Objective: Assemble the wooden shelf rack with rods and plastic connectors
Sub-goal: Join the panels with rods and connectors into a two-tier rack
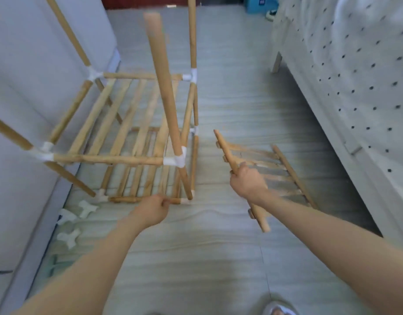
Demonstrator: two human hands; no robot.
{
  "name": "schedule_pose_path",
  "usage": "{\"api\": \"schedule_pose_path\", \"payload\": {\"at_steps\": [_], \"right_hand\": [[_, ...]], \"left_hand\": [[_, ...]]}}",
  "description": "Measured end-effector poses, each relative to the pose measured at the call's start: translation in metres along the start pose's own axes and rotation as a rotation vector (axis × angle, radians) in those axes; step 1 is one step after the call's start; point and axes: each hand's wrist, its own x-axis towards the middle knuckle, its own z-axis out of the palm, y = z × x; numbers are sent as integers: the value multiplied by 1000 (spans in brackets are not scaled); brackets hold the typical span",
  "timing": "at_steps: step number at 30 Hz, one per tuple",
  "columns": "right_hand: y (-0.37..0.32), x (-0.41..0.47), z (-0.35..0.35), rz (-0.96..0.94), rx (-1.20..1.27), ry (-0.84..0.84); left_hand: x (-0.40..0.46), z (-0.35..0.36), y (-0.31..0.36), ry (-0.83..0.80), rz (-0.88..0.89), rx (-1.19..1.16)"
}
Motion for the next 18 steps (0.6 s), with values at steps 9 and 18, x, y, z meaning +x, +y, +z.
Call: {"api": "schedule_pose_path", "payload": {"at_steps": [9, 18], "right_hand": [[-23, -80, -137, -45, 534, 278], [-32, -135, -178, -361, 134, 576]], "left_hand": [[-82, -121, 84, 413, 200, -538], [-86, -121, 128, 427, 299, -751]]}}
